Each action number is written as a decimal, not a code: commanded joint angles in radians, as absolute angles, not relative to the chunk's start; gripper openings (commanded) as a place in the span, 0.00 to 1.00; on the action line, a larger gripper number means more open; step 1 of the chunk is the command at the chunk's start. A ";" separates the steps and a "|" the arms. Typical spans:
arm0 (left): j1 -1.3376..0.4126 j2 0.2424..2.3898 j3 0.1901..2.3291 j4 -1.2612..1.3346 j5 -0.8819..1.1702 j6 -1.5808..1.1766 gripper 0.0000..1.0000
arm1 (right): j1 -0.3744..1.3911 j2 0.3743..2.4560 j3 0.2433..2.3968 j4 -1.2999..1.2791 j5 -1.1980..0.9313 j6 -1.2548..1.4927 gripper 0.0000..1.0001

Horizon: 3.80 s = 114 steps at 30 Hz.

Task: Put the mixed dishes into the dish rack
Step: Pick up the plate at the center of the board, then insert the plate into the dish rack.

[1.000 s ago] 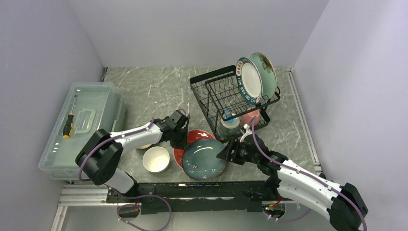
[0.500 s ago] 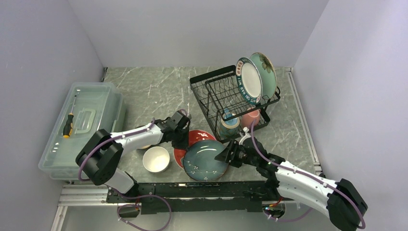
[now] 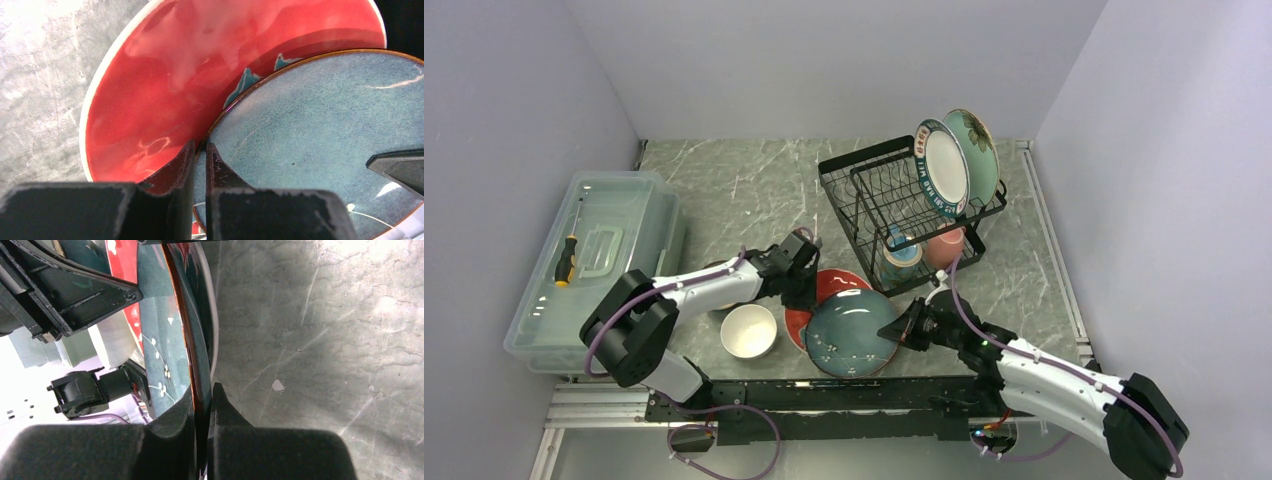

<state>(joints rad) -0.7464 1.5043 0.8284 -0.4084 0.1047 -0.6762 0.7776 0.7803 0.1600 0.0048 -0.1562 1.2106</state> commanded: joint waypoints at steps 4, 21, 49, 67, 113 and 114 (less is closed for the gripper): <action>-0.776 1.467 0.820 -0.420 0.112 -0.708 0.00 | 0.795 0.719 0.184 0.082 -0.171 1.185 0.00; -0.776 1.283 0.960 -0.650 -0.023 -0.660 0.56 | 0.797 0.621 0.419 -0.265 -0.145 0.979 0.00; -0.773 0.953 1.089 -0.866 -0.197 -0.434 0.99 | 0.797 0.806 1.468 -0.883 -0.050 0.347 0.00; -0.774 0.869 0.996 -0.846 -0.216 -0.392 0.99 | 0.798 1.093 1.965 -0.801 0.264 0.037 0.00; -0.774 0.911 0.974 -0.868 -0.241 -0.393 0.99 | 0.798 1.166 1.550 -0.221 0.657 -0.402 0.00; -0.774 0.911 0.975 -0.867 -0.242 -0.393 0.99 | 0.797 1.167 1.546 -0.217 0.665 -0.401 0.00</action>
<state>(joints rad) -0.7723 0.9264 0.9764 -0.8810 -0.2306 -0.4046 0.7937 1.2049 1.5288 -0.4622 0.6006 -0.3862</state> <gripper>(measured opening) 0.994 0.084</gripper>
